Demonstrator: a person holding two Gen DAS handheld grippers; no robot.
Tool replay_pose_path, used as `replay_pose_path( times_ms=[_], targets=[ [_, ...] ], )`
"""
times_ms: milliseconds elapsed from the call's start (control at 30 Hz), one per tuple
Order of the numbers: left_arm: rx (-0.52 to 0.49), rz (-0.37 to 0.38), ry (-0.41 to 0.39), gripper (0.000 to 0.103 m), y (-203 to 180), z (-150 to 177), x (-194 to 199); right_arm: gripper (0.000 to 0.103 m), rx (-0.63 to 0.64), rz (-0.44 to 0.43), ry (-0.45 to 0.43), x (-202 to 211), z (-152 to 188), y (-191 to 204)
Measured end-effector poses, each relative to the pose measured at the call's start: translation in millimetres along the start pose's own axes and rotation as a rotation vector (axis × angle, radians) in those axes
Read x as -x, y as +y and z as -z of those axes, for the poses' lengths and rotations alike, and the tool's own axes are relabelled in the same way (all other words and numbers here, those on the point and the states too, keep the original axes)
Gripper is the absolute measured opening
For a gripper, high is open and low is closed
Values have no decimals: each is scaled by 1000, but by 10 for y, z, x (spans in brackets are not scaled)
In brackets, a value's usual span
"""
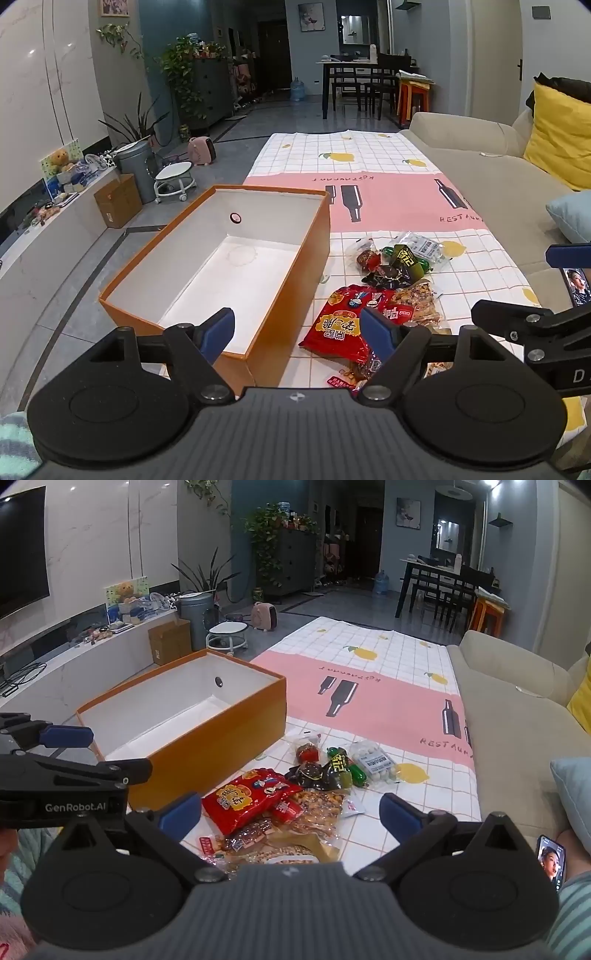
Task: Organize snacks
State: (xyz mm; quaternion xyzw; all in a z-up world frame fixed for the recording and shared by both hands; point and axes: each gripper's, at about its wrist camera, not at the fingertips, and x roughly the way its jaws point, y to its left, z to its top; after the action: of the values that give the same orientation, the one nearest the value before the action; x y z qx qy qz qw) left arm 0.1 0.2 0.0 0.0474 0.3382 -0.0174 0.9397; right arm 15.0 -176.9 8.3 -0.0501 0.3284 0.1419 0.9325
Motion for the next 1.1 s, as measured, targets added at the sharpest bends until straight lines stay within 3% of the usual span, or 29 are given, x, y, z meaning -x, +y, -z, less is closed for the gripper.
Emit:
replay_pose_path(
  times_ms=[367,1100],
  targets=[
    [-9,-16,3,90,126,30,110,99,1,4,3,0,1,7],
    [-16,-23,22,90,4,25,12,99,-5,8,28,-38,-6,12]
  ],
)
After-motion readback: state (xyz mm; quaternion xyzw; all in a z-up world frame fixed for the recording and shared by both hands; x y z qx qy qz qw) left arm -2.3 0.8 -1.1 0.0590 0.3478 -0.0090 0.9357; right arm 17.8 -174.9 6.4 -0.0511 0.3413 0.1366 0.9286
